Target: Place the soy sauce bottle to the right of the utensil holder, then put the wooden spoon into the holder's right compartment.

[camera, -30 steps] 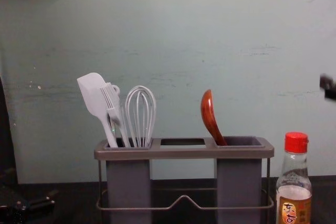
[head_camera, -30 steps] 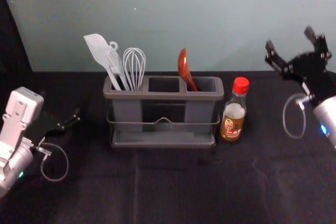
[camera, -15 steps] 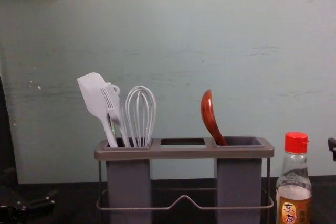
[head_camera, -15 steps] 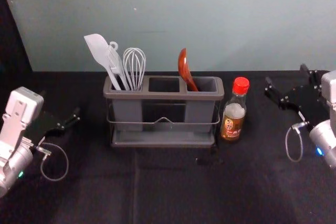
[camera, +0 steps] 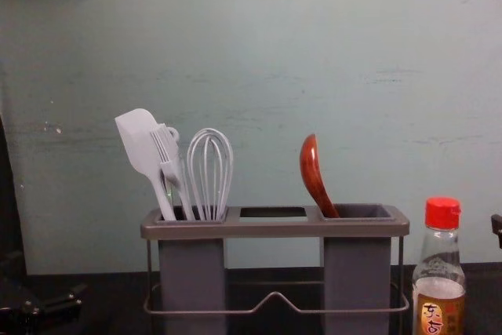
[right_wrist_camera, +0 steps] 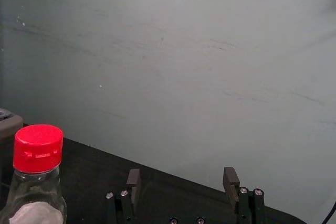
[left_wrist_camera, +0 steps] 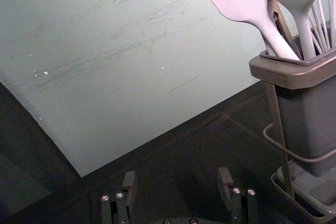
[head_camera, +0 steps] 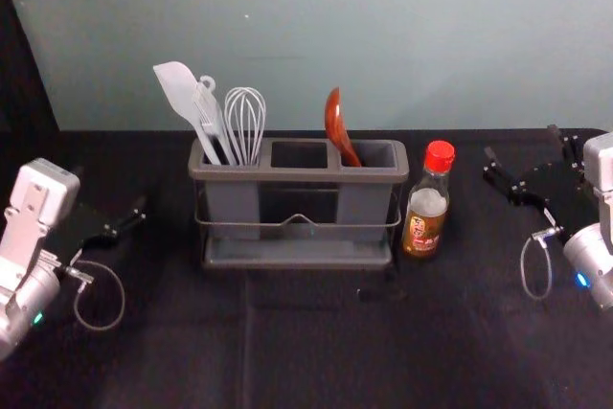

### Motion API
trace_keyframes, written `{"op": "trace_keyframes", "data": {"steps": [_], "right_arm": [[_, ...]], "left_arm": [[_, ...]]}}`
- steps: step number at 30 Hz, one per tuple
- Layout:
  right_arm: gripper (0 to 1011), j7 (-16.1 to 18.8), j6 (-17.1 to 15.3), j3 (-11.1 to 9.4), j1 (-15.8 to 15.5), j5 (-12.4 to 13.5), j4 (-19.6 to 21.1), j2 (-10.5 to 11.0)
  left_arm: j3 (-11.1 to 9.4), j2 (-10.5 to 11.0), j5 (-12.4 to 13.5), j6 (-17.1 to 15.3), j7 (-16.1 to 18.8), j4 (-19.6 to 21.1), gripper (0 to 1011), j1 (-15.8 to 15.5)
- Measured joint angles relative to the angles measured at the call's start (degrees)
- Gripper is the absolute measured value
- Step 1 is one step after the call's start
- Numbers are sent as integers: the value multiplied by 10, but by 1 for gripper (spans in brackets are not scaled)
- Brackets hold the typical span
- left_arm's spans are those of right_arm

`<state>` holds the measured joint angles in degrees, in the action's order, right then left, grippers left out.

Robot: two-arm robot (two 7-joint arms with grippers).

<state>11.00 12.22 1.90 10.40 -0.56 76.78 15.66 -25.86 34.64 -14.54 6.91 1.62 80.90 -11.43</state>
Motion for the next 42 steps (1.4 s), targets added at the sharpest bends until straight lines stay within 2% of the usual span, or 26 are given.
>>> {"op": "trace_keyframes", "data": {"steps": [42], "right_arm": [[1004,0,0,0,0,0,2,0]], "left_arm": [[0,0,0,0,0,0,1012,0]]}}
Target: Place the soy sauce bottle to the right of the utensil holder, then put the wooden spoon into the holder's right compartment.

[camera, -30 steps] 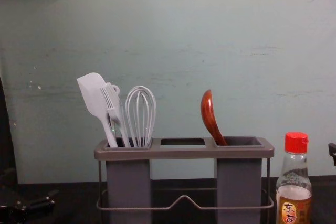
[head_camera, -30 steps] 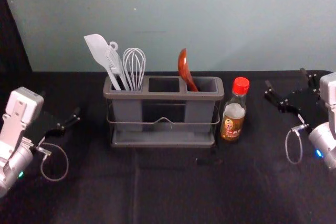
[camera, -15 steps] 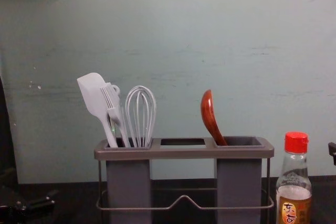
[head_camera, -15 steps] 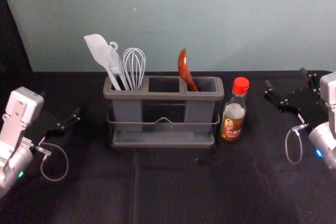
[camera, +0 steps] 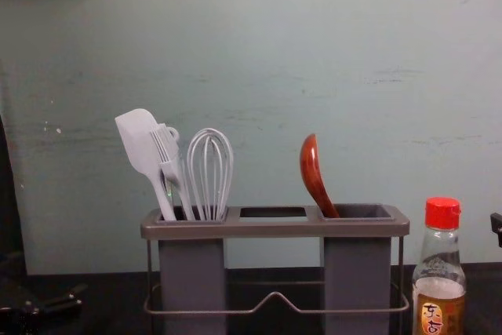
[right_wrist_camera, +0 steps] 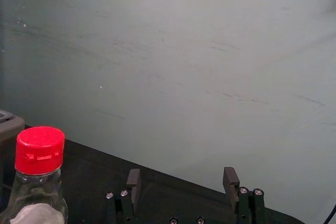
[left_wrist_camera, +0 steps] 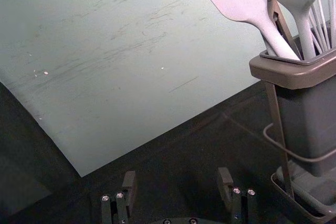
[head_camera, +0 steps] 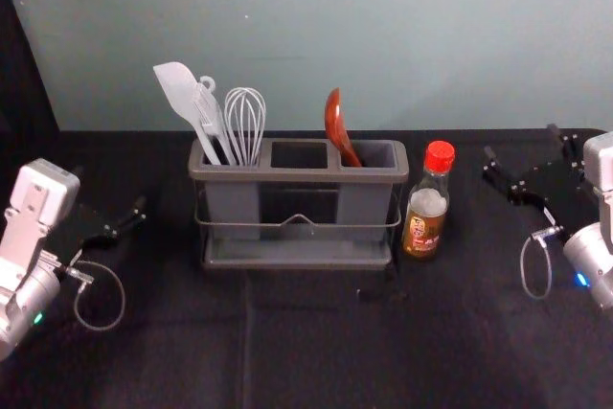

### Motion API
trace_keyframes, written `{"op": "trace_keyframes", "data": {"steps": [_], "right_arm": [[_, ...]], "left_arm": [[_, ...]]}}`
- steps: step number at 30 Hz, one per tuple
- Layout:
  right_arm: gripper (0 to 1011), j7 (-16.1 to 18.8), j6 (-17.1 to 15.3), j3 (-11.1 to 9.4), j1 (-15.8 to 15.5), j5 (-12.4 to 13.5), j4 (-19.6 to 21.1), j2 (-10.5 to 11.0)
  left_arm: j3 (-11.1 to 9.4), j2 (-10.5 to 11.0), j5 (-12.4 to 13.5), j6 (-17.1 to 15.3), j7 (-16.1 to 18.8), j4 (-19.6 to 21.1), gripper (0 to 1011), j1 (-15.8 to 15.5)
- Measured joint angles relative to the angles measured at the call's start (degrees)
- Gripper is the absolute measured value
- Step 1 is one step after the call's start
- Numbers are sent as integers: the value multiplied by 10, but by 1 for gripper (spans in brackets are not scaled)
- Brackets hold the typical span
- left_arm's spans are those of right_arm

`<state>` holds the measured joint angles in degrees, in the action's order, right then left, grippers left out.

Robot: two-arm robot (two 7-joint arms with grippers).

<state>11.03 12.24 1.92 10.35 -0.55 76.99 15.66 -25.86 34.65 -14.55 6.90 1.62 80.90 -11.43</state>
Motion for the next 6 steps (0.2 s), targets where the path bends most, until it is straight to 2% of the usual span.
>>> {"op": "trace_keyframes", "data": {"steps": [6], "right_arm": [[1004,0,0,0,0,0,0,0]], "left_arm": [[0,0,0,0,0,0,1012,0]]}}
